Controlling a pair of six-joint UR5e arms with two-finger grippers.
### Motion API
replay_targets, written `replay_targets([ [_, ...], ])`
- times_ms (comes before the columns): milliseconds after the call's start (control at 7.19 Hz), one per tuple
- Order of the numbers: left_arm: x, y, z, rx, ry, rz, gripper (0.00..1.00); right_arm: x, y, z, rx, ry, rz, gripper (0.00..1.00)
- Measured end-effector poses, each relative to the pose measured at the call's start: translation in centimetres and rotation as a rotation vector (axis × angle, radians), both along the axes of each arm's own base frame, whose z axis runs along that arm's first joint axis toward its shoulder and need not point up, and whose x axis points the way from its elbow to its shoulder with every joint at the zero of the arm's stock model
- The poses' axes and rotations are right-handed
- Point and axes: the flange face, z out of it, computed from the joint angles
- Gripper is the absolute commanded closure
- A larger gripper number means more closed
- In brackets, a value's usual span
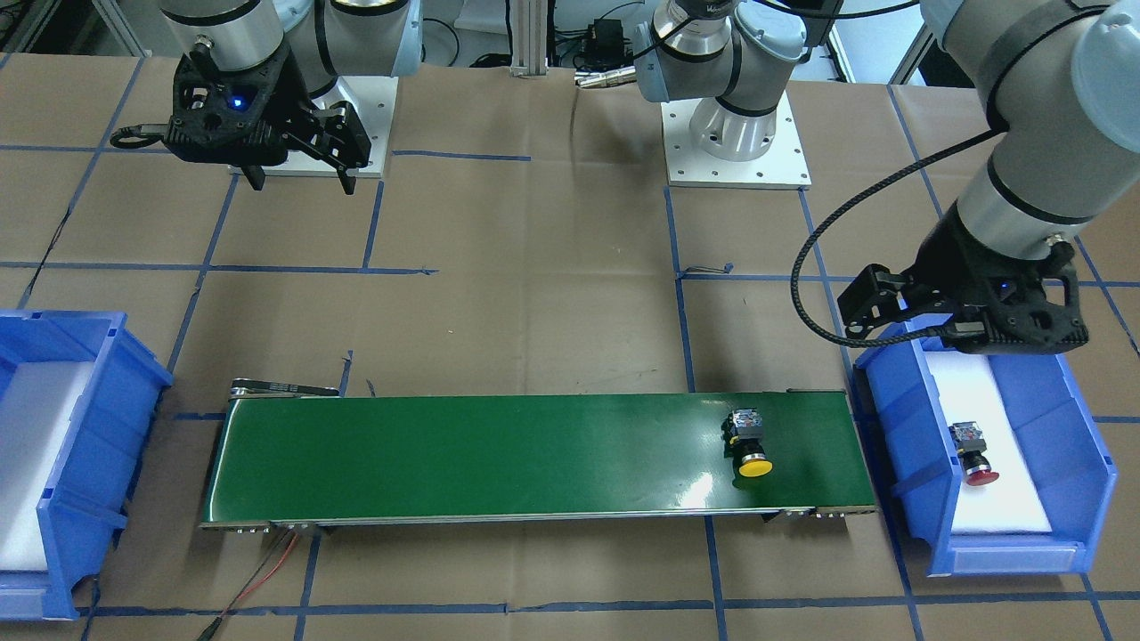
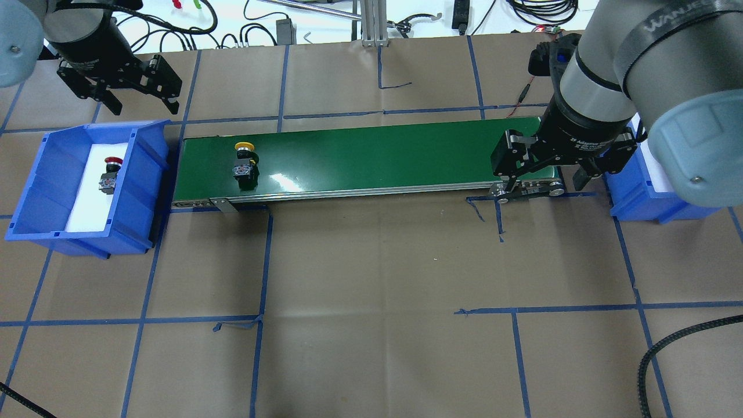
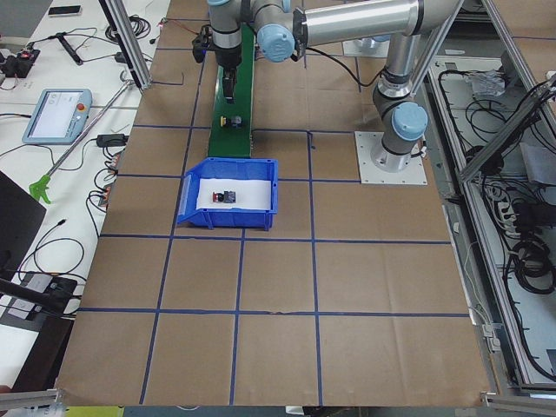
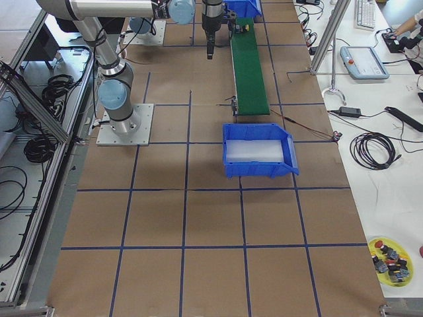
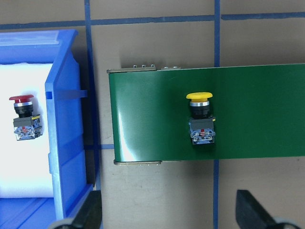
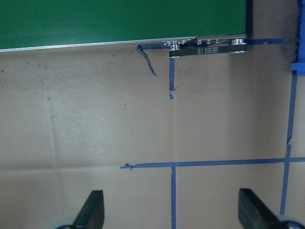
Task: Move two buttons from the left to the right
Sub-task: 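Move the left gripper back down into the bin over the red button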
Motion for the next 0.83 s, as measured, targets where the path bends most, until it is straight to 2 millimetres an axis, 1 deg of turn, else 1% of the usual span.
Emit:
replay_targets([
  [278,7.6,-0.2,-1.2,0.021,0.005,-0.019,0.0,0.0,0.0,0.0,0.0,0.0,0.0,0.0],
  [556,14.3,0.3,-2.4,0.028,0.017,-0.006,0.0,0.0,0.0,-0.1,0.001,0.0,0.0,0.0],
  [695,17.0,0.4,-3.1,0.026,0.02,0.007,0.0,0.0,0.0,-0.1,0.001,0.0,0.0,0.0],
  [835,19.1,0.3,-4.1,0.019,0.02,0.003,0.0,0.0,0.0,-0.1,0.002,0.0,0.0,0.0],
])
